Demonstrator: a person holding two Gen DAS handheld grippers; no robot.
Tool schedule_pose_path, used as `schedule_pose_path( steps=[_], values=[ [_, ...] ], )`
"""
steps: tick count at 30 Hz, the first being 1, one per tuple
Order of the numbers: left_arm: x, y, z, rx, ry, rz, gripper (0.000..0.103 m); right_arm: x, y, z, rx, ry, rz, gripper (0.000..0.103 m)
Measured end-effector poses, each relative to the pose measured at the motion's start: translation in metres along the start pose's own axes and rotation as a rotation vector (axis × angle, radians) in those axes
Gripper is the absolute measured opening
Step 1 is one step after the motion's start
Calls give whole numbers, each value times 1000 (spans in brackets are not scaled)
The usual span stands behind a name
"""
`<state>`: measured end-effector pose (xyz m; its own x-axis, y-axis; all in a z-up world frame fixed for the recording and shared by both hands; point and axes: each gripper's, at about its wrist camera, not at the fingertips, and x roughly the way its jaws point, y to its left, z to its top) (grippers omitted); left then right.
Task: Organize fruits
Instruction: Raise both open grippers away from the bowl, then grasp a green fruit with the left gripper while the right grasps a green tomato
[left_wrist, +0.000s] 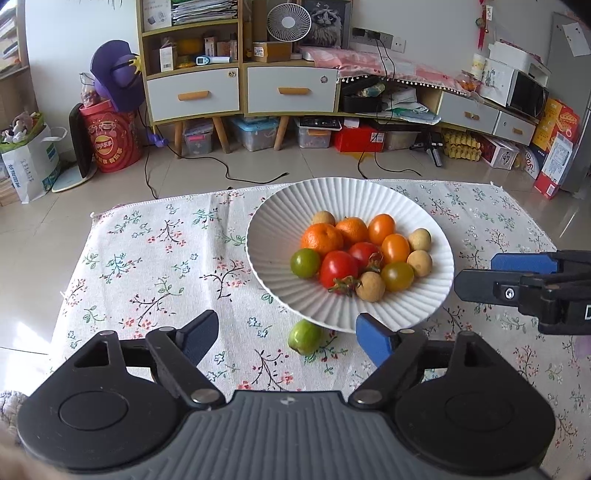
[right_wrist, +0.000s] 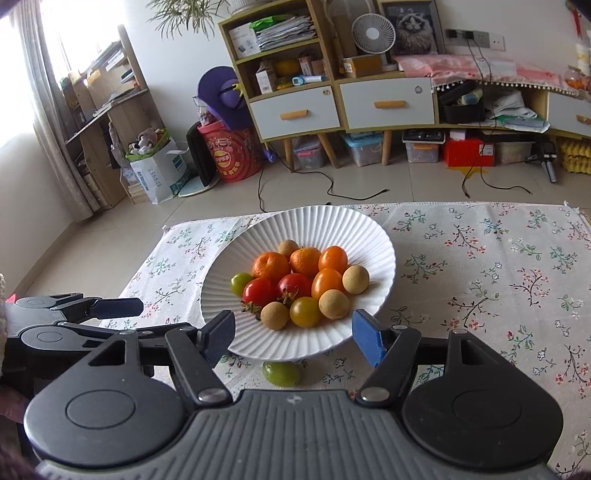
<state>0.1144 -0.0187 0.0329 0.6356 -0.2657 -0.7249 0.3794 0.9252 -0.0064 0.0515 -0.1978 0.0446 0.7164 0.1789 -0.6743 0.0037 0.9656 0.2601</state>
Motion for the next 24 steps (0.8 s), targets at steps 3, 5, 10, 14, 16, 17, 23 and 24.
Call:
schedule_pose_path(
  steps=[3,5,10,14,16,17,23,24],
  values=[
    [-4,0,-8,19,-6,16,87,0,4,-6,-21,17,-3,77],
    [-5,-1,-13,27,-7,22,90,-2,6,-10,-39,28,-4,80],
    [-10,-2,-25,54,-18,16,98,-5,10,-15,-81,26,-24,86],
    [-12,-2,-31,70,-26,23,99,-6,10,-19,-87,27,-30,91],
    [-12,-1,-32,77,-27,29,99,-6,10,-23,-90,30,-35,92],
    [-11,-1,-34,79,-24,31,99,-5,10,-24,-92,32,-39,93],
    [-2,3,-45,92,-18,31,99,1,7,-36,-104,47,-63,96],
    [0,4,-47,92,-19,30,99,2,7,-38,-106,48,-69,96]
  ],
)
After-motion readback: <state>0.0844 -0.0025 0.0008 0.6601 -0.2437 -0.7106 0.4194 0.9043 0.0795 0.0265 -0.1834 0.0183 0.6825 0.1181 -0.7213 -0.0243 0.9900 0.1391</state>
